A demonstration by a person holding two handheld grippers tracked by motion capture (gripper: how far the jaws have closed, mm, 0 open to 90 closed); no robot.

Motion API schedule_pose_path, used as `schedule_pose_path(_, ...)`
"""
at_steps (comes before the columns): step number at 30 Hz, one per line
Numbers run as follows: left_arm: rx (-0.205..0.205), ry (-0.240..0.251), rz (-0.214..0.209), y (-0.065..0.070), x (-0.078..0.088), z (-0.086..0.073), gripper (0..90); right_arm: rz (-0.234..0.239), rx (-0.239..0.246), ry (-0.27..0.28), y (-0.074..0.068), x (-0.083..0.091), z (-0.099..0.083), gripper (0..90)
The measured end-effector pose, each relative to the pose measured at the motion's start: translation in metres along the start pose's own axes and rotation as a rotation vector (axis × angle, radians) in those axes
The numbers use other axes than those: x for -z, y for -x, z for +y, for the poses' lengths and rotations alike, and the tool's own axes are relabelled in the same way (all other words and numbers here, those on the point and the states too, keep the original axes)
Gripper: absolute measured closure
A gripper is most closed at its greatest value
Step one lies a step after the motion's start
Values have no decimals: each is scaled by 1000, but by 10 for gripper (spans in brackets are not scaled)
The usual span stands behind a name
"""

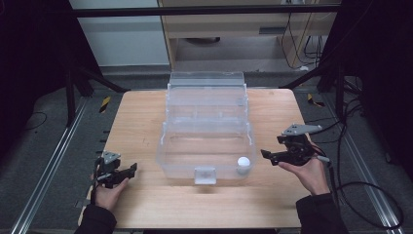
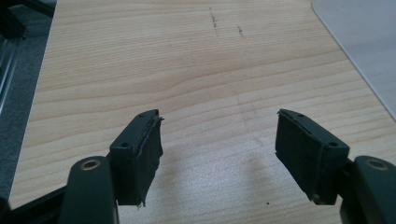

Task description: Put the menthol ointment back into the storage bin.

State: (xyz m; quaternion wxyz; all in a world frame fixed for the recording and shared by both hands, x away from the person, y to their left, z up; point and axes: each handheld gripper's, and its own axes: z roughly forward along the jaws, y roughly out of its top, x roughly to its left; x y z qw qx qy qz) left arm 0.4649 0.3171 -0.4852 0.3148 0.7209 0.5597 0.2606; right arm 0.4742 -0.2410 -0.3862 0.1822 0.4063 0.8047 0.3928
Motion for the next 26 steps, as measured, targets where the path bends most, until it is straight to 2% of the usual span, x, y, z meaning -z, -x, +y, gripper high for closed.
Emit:
schedule_pose_path(1,-1,-1,-1,0,0,0,321,-20,-12,27,2,-1,-8,204)
schedule_pose_path(3,-2,-1,-2,0,0,0,325,-29,-21,44,3,-1,-13,211)
schedule_pose_path(5,-2,0,-3,1,0,0,340,-62,-60,81,11,-4,-27,214)
schedule_pose_path(6,-2,0,-3,1,0,0,347,-62,-60,81,11,-4,-27,214)
schedule_pose_path(7,-2,0,-3,1,0,0,353,-82,-92,82,16,-7,-36,203)
schedule_pose_path(8,-2,0,-4,1,1,0,361,-91,-99,66,19,-9,-39,190)
schedule_pose_path(11,2,1,-5,1,1,0,381,-121,-152,77,26,-11,-49,189)
schedule_pose_path(12,2,1,-5,1,1,0,385,-121,-152,77,26,-11,-49,189)
schedule_pose_path(14,6,5,-4,0,2,0,392,-157,-172,87,32,-13,-59,176)
schedule_pose_path(16,10,8,-2,-1,2,0,395,-163,-177,85,33,-14,-62,170)
schedule_pose_path(17,12,12,2,-1,3,0,397,-177,-182,78,37,-16,-69,158)
schedule_pose_path(19,13,14,3,-2,3,1,396,-182,-177,65,39,-17,-74,150)
schedule_pose_path(22,14,20,14,-2,3,1,384,-191,-209,46,47,-18,-89,136)
schedule_pose_path(26,11,21,25,-3,3,1,367,-200,-232,35,52,-18,-94,128)
